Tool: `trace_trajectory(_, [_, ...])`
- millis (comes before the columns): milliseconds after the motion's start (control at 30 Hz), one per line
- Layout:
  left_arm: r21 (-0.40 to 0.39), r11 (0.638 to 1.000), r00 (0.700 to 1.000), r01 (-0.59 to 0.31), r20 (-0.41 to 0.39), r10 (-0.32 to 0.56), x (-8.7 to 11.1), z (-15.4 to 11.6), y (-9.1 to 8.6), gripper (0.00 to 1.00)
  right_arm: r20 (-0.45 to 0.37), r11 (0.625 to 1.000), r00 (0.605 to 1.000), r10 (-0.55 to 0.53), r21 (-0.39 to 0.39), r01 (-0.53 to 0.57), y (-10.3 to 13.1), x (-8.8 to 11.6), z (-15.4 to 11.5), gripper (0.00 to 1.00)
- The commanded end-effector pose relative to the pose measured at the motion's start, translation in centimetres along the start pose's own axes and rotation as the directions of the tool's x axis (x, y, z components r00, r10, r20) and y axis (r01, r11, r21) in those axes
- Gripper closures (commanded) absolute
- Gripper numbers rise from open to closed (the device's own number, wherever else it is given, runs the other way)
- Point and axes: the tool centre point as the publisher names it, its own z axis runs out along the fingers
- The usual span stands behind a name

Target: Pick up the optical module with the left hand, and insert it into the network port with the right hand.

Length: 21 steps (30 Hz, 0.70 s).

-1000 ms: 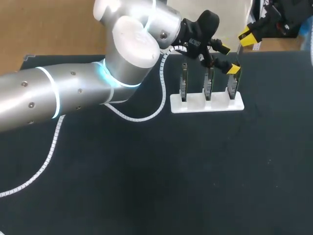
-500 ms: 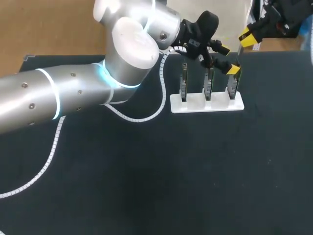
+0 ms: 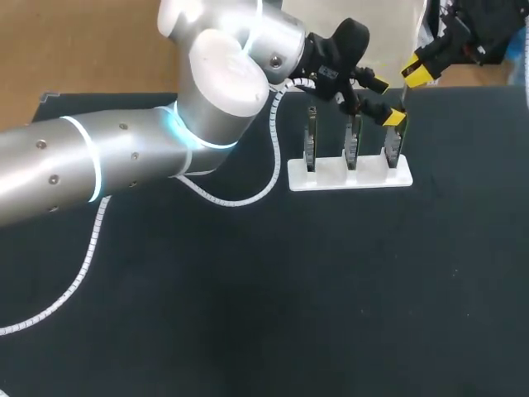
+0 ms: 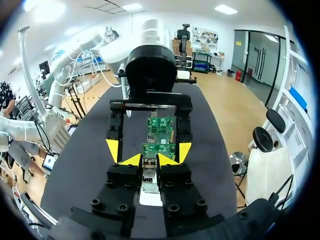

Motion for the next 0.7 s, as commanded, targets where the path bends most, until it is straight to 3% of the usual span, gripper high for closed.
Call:
trace_trajectory(33, [0.0, 1.0, 1.0, 0.001, -0.004, -0.001, -0.07, 0.0, 0.02, 0.0, -0.009, 1.0, 1.0, 0.002, -0.001, -0.002, 0.13, -0.02, 0.23, 1.0])
trace_trajectory(700, [0.0, 1.0, 1.0, 0.001, -0.004, -0.001, -0.07, 0.0, 0.02, 0.0, -0.026, 1.0, 0.999, 0.03, 0.007, -0.03, 0.73, 0.97, 1.22, 1.0])
